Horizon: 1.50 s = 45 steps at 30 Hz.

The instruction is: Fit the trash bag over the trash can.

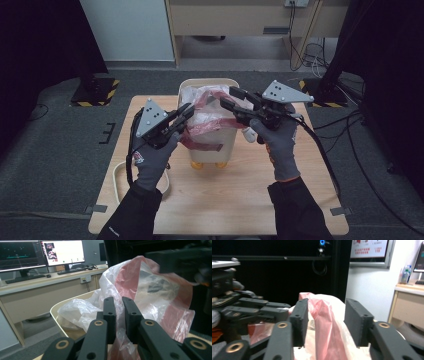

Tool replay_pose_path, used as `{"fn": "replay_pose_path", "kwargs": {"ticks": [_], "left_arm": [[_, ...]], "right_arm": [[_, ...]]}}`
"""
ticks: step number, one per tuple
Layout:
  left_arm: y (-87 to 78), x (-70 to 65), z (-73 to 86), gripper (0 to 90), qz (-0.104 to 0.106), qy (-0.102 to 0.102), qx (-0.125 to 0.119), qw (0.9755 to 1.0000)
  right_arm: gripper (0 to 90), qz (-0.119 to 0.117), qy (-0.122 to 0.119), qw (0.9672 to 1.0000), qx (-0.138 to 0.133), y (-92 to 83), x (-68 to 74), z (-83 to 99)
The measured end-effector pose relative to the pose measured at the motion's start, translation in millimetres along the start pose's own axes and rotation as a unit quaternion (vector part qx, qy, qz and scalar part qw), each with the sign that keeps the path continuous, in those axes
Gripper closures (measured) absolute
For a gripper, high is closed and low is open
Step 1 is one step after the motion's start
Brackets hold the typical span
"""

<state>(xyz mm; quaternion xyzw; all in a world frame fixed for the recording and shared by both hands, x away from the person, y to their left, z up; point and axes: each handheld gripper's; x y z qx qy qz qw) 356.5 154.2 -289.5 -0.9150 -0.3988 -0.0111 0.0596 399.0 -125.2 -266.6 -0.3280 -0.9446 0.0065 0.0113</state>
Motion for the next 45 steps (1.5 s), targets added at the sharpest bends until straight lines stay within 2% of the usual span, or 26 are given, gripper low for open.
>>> {"fn": "replay_pose_path", "kwargs": {"ticks": [3, 8, 14, 18, 21, 25, 29, 33, 40, 42, 45], "left_arm": [[2.6, 1.6, -0.3, 84.4, -0.005, -0.011, -0.001, 0.9999], [7.3, 2.2, 0.2, 86.3, -0.008, -0.021, -0.005, 0.9997], [10.5, 0.4, -3.0, 86.7, -0.006, -0.032, -0.015, 0.9993], [10.2, 0.1, -7.7, 86.7, -0.010, -0.035, -0.024, 0.9990], [11.6, 0.9, -10.5, 86.8, -0.011, -0.039, -0.027, 0.9988], [15.5, 0.9, -12.3, 86.9, -0.012, -0.046, -0.028, 0.9985], [19.0, -1.7, -13.9, 86.9, -0.011, -0.049, -0.029, 0.9983], [21.1, -4.1, -15.0, 86.9, -0.007, -0.052, -0.031, 0.9981], [18.3, -3.9, -17.8, 86.9, -0.004, -0.054, -0.038, 0.9978], [17.5, -3.4, -18.1, 86.9, -0.005, -0.054, -0.039, 0.9978], [16.4, -2.3, -17.7, 86.9, -0.005, -0.055, -0.038, 0.9977]], "right_arm": [[44.5, 0.010, -0.017, 0.9998, -0.001, -8.7, -0.1, 4.6], [42.6, 0.007, -0.022, 0.9995, -0.023, -22.7, -2.6, 6.6], [42.4, -0.005, -0.034, 0.9988, -0.036, -33.1, 5.7, 3.3], [40.7, 0.022, -0.044, 0.9986, -0.020, -35.7, 4.2, 9.0], [40.6, 0.030, -0.049, 0.9980, -0.028, -40.0, 4.2, 14.8], [40.7, 0.016, -0.053, 0.9977, -0.039, -43.7, 11.6, 16.9], [41.6, -0.003, -0.057, 0.9975, -0.041, -41.8, 19.8, 16.8], [42.0, -0.020, -0.062, 0.9976, -0.022, -30.7, 27.4, 21.0], [38.3, -0.020, -0.077, 0.9968, 0.011, -10.1, 30.4, 34.6], [42.0, -0.021, -0.082, 0.9962, 0.018, -6.6, 30.3, 37.0], [53.4, -0.020, -0.092, 0.9952, 0.026, -4.1, 30.2, 38.8]]}}
Point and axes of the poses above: each handheld gripper's, and its own axes: y roughly forward along the jaws, z roughly out of its underside, x roughly to its left, and after that the axes turned 4 degrees about z, right-handed
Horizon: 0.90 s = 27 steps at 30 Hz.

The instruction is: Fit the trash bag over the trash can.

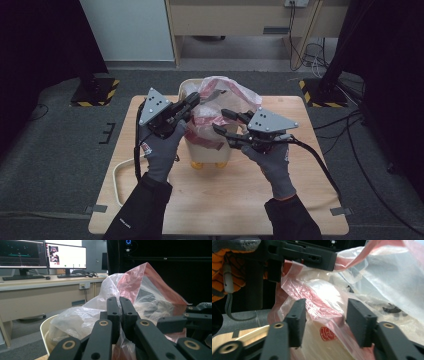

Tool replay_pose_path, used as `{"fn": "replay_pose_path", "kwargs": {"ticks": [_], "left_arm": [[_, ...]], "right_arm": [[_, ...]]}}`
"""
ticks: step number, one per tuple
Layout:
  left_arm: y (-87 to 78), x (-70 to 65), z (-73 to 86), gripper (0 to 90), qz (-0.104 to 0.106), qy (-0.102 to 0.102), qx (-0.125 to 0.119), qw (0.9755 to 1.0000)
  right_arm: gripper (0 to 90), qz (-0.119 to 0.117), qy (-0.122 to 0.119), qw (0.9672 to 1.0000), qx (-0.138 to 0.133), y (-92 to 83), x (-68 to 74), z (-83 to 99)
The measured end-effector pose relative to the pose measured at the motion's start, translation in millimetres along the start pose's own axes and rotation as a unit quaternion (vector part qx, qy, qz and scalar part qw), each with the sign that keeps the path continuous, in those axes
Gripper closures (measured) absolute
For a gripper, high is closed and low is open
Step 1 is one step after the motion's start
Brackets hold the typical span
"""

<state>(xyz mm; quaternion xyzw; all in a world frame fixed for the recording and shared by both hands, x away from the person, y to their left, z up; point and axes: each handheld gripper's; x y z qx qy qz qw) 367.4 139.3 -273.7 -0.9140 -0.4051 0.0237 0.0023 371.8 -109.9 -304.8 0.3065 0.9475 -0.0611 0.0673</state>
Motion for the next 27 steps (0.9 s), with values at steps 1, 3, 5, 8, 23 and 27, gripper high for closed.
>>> {"fn": "replay_pose_path", "kwargs": {"ticks": [1, 3, 5, 8, 23, 27], "left_arm": [[-0.5, 0.5, 0.0, 86.9, -0.001, -0.001, 0.000, 1.0000], [-1.5, 1.9, 0.1, 86.9, -0.002, -0.001, -0.001, 1.0000], [-2.4, 3.2, 0.1, 87.0, -0.003, -0.002, -0.001, 1.0000], [-3.6, 5.5, 0.3, 86.9, -0.005, -0.004, -0.001, 1.0000], [-9.9, 34.8, 2.1, 86.8, -0.032, -0.035, 0.008, 0.9988], [-13.4, 46.2, 4.1, 86.7, -0.039, -0.049, 0.014, 0.9979]], "right_arm": [[58.7, 0.000, -0.002, 1.0000, 0.002, 0.1, -0.4, 0.4], [66.0, 0.000, 0.000, 1.0000, 0.005, -0.5, -2.0, 1.0], [73.4, -0.001, 0.008, 1.0000, 0.000, -2.6, -4.6, 1.8], [84.0, 0.001, 0.022, 0.9997, -0.007, -7.7, -9.3, 2.9], [88.7, 0.050, 0.052, 0.9971, -0.025, -39.4, -59.7, 0.9], [88.4, 0.062, 0.067, 0.9955, -0.027, -43.9, -79.3, 6.1]]}}
Point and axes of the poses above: each handheld gripper's, and its own axes: y roughly forward along the jaws, z roughly out of its underside, x roughly to its left, and after that the axes turned 4 degrees about z, right-handed
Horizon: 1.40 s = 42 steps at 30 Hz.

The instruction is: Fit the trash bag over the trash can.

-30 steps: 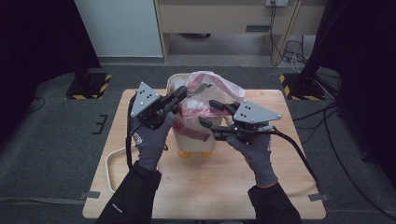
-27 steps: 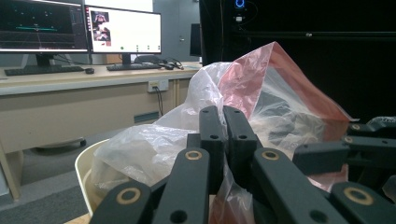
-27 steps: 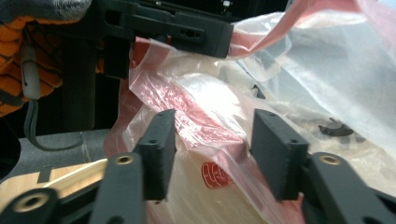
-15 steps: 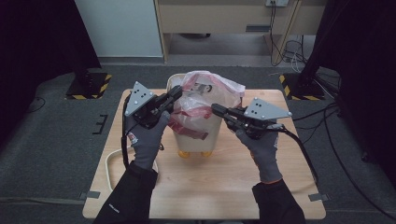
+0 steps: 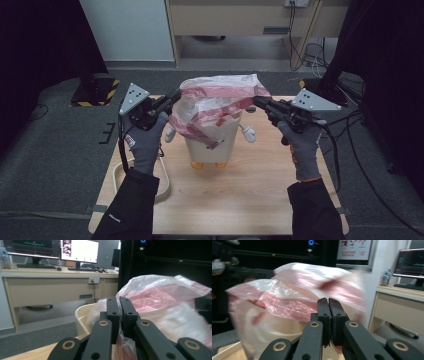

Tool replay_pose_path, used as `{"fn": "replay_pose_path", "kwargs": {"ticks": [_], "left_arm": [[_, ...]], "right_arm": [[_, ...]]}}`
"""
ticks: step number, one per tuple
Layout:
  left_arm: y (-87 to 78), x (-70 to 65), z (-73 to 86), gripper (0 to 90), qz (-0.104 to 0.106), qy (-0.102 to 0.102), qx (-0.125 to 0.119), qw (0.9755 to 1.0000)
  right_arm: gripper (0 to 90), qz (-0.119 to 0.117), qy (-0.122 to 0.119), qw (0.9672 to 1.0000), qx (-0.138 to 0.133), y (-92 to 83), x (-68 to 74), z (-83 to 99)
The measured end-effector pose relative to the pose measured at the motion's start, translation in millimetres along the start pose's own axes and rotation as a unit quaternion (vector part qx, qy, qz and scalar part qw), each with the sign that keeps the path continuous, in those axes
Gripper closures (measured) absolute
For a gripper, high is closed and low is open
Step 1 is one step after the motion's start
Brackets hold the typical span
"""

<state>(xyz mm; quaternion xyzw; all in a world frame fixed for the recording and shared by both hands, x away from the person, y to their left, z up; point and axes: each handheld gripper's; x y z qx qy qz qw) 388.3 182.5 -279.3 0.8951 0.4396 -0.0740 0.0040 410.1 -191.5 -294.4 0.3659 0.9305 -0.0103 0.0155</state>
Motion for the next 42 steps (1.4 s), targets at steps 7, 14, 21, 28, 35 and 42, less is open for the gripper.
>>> {"fn": "replay_pose_path", "kwargs": {"ticks": [7, 14, 21, 28, 35, 42], "left_arm": [[0.5, 11.7, 2.1, 86.1, -0.009, -0.005, 0.011, 0.9999], [2.2, 17.2, 8.6, 85.2, -0.005, -0.008, 0.018, 0.9998], [4.8, 14.2, 8.5, 85.7, -0.015, -0.007, 0.015, 0.9998], [7.9, 14.0, 8.0, 85.6, -0.023, -0.007, 0.013, 0.9996], [8.0, 19.1, 10.9, 85.0, -0.021, -0.006, 0.011, 0.9997], [4.9, 25.0, 10.1, 83.6, -0.014, -0.003, 0.006, 0.9999]], "right_arm": [[87.8, 0.008, 0.021, 0.9996, 0.018, 6.7, -24.2, 8.6], [73.1, 0.015, 0.032, 0.9987, 0.037, 19.0, -26.4, 12.0], [52.1, -0.005, 0.026, 0.9996, 0.004, 12.1, -7.9, -0.7], [45.3, 0.003, 0.012, 0.9998, -0.013, 6.2, 2.3, -10.3], [45.4, 0.054, -0.009, 0.9981, -0.029, -4.7, -5.0, -8.8], [48.4, 0.076, -0.020, 0.9969, -0.001, 9.0, -16.8, 1.0]]}}
Point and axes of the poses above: each handheld gripper's, and its own axes: y roughly forward along the jaws, z roughly out of its underside, x roughly to its left, and after that the axes turned 4 degrees about z, right-handed
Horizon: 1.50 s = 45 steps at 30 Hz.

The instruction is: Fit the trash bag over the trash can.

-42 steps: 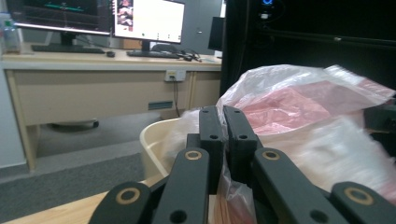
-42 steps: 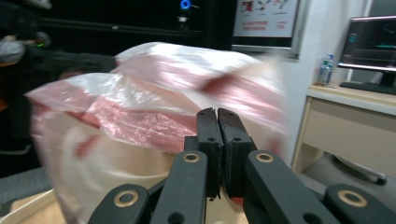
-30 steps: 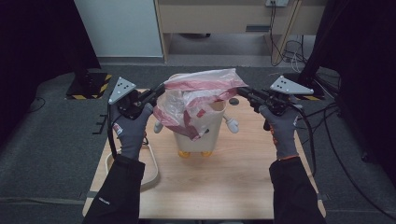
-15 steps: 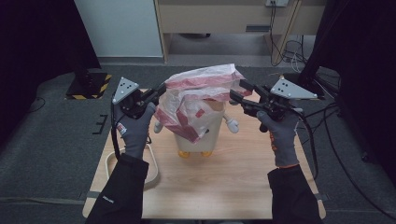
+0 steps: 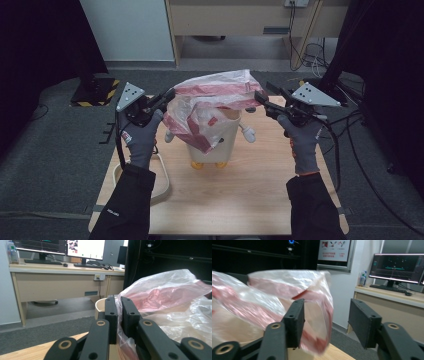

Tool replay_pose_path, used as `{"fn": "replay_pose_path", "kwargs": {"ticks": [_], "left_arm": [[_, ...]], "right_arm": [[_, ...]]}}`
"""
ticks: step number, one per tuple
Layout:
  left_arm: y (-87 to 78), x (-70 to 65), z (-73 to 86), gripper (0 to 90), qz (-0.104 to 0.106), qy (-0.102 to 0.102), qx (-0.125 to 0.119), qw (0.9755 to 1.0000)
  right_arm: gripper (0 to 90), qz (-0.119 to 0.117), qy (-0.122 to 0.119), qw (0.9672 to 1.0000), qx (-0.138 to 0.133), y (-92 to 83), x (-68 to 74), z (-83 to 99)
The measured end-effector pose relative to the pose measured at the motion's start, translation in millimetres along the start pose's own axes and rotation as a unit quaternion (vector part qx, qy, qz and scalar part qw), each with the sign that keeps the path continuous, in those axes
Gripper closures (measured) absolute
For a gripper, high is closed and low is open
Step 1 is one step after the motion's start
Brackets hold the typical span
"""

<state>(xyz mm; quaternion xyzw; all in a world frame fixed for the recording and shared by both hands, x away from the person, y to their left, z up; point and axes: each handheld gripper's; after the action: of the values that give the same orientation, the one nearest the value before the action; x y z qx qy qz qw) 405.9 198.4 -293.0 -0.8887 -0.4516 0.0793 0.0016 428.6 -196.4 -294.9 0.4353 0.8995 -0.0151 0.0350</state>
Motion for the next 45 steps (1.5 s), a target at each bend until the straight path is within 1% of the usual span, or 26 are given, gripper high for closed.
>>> {"fn": "replay_pose_path", "kwargs": {"ticks": [1, 3, 5, 7, 9, 10, 12, 13, 16, 20, 21, 23, 25, 27, 30, 32, 34, 35, 37, 38, 40, 41, 42, 43, 44, 45], "left_arm": [[-0.1, 1.0, 0.0, 83.4, 0.001, 0.001, 0.000, 1.0000], [0.0, 3.7, 0.4, 82.5, 0.005, 0.003, 0.000, 1.0000], [0.0, 6.6, 1.3, 81.1, 0.006, 0.007, -0.001, 1.0000], [0.6, 9.4, 2.2, 78.5, 0.015, 0.012, -0.005, 0.9998], [0.4, 11.2, 2.4, 72.4, 0.020, 0.034, -0.012, 0.9991], [0.6, 11.7, 2.2, 67.2, 0.023, 0.044, -0.018, 0.9986], [0.0, 13.3, 1.1, 57.3, 0.026, 0.063, -0.034, 0.9971], [-0.9, 14.0, 0.1, 54.3, 0.028, 0.071, -0.039, 0.9963], [-3.9, 15.2, -4.1, 50.8, 0.038, 0.095, -0.049, 0.9935], [-8.0, 15.5, -8.6, 46.1, 0.047, 0.129, -0.051, 0.9892], [-8.0, 15.5, -8.6, 45.4, 0.047, 0.129, -0.051, 0.9892], [-12.0, 12.6, -8.2, 45.2, 0.052, 0.155, -0.049, 0.9853], [-15.8, 9.0, -5.6, 45.0, 0.056, 0.172, -0.049, 0.9822], [-20.0, 4.1, -2.6, 45.1, 0.057, 0.199, -0.048, 0.9772], [-25.1, -0.8, 1.1, 45.8, 0.055, 0.222, -0.049, 0.9722], [-27.9, -3.7, 2.9, 46.2, 0.053, 0.234, -0.053, 0.9694], [-28.7, -6.6, 4.1, 47.2, 0.054, 0.246, -0.050, 0.9663], [-28.0, -8.8, 5.0, 48.3, 0.052, 0.258, -0.046, 0.9638], [-25.8, -11.3, 6.5, 50.2, 0.053, 0.270, -0.036, 0.9608], [-24.5, -12.9, 7.7, 51.4, 0.049, 0.280, -0.029, 0.9584], [-19.7, -15.0, 10.3, 51.8, 0.047, 0.291, -0.015, 0.9555], [-17.3, -15.4, 11.3, 51.9, 0.037, 0.298, -0.005, 0.9538], [-15.5, -15.4, 12.0, 51.7, 0.031, 0.302, 0.002, 0.9529], [-13.1, -14.8, 12.7, 51.3, 0.030, 0.300, 0.006, 0.9536], [-9.2, -13.3, 13.5, 50.9, 0.032, 0.295, 0.011, 0.9548], [-9.2, -13.3, 13.5, 51.0, 0.032, 0.295, 0.011, 0.9548]], "right_arm": [[51.0, -0.001, 0.003, 1.0000, 0.003, 1.9, -1.4, 1.9], [62.3, -0.006, 0.003, 1.0000, 0.003, 4.7, -2.3, 4.9], [74.2, -0.013, 0.008, 0.9998, -0.010, 5.3, -1.8, 5.9], [81.2, -0.016, 0.013, 0.9994, -0.028, 5.4, -1.1, 4.7], [84.4, -0.016, 0.021, 0.9989, -0.037, 7.3, -1.0, 1.9], [84.7, -0.013, 0.022, 0.9990, -0.038, 9.1, -1.3, 0.0], [85.5, -0.011, 0.020, 0.9991, -0.035, 14.3, -2.5, -4.1], [85.6, -0.009, 0.023, 0.9993, -0.028, 17.4, -2.8, -6.3], [85.7, -0.009, 0.019, 0.9997, -0.015, 28.1, -3.2, -13.0], [85.5, -0.006, 0.019, 0.9998, 0.006, 42.3, -0.3, -20.0], [85.5, -0.005, 0.018, 0.9998, 0.011, 45.3, 0.4, -21.2], [85.5, -0.001, 0.020, 0.9997, 0.015, 48.8, 1.7, -22.2], [85.8, 0.008, 0.017, 0.9995, 0.025, 53.9, 3.1, -22.9], [86.3, 0.015, 0.022, 0.9991, 0.034, 57.6, 4.7, -22.0], [86.3, 0.024, 0.022, 0.9985, 0.044, 60.1, 6.7, -19.1], [86.1, 0.025, 0.023, 0.9982, 0.049, 60.4, 8.4, -17.8], [85.8, 0.026, 0.023, 0.9981, 0.050, 58.9, 9.6, -17.8], [85.6, 0.026, 0.023, 0.9981, 0.051, 58.3, 9.8, -17.9], [85.1, 0.025, 0.022, 0.9981, 0.052, 56.3, 9.9, -18.5], [84.9, 0.025, 0.021, 0.9982, 0.051, 55.6, 9.9, -18.8], [84.7, 0.024, 0.021, 0.9981, 0.053, 53.9, 9.6, -18.7], [84.6, 0.022, 0.025, 0.9981, 0.052, 52.9, 8.6, -17.7], [84.6, 0.022, 0.028, 0.9979, 0.054, 52.4, 7.4, -16.2], [84.5, 0.022, 0.027, 0.9979, 0.054, 52.2, 6.3, -14.7], [83.7, 0.017, 0.032, 0.9977, 0.056, 51.8, 4.1, -10.4], [83.7, 0.017, 0.032, 0.9977, 0.056, 51.8, 4.1, -10.4]]}}
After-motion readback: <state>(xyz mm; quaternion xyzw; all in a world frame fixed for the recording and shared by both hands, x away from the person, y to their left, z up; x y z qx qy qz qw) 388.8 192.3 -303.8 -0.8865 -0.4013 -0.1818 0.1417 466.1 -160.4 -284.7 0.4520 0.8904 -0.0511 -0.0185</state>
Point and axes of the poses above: each handheld gripper's, and its own axes: y roughly forward along the jaws, z roughly out of its underside, x roughly to its left, and after that the axes turned 4 degrees about z, right-handed
